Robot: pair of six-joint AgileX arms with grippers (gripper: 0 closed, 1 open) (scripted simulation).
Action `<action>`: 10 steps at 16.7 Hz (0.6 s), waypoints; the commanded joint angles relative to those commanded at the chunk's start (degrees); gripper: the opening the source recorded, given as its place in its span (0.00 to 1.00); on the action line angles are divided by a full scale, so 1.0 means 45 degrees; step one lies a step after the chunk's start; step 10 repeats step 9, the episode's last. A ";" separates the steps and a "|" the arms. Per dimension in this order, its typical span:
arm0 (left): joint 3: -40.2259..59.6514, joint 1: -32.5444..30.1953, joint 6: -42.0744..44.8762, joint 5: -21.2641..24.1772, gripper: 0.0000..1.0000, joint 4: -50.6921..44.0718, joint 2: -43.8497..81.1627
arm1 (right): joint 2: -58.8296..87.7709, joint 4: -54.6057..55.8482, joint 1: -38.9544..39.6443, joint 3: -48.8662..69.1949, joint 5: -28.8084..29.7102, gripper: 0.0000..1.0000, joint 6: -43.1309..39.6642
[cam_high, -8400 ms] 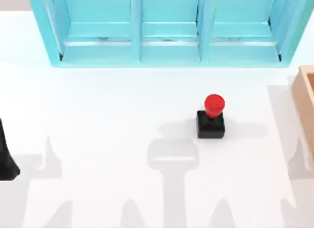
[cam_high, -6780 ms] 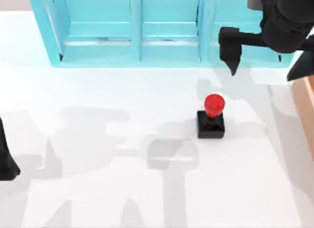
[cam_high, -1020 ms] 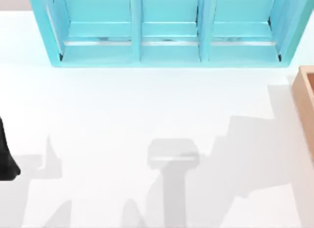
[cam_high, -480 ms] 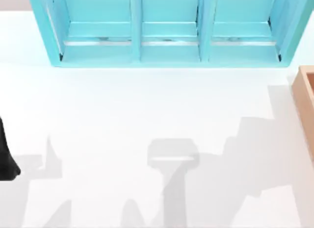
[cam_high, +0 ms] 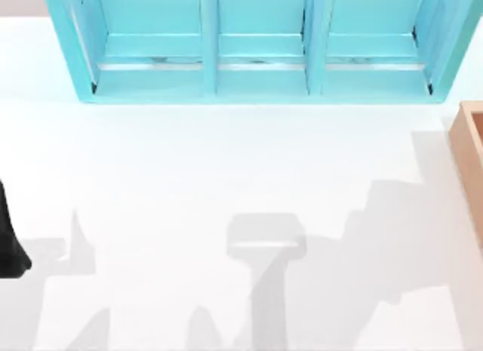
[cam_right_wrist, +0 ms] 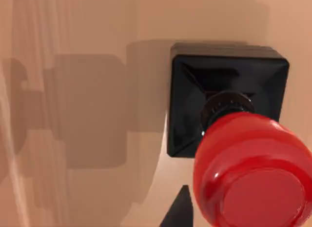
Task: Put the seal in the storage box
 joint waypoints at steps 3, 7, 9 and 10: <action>0.0000 0.0000 0.0000 0.0000 1.00 0.0000 0.0000 | 0.0000 0.0000 0.0000 0.0000 0.0000 0.98 0.0000; 0.0000 0.0000 0.0000 0.0000 1.00 0.0000 0.0000 | 0.0000 0.0000 0.0000 0.0000 0.0000 1.00 0.0000; 0.0000 0.0000 0.0000 0.0000 1.00 0.0000 0.0000 | 0.0000 0.0000 0.0000 0.0000 0.0000 1.00 0.0000; 0.0000 0.0000 0.0000 0.0000 1.00 0.0000 0.0000 | 0.0000 0.0000 0.0000 0.0000 0.0000 1.00 0.0000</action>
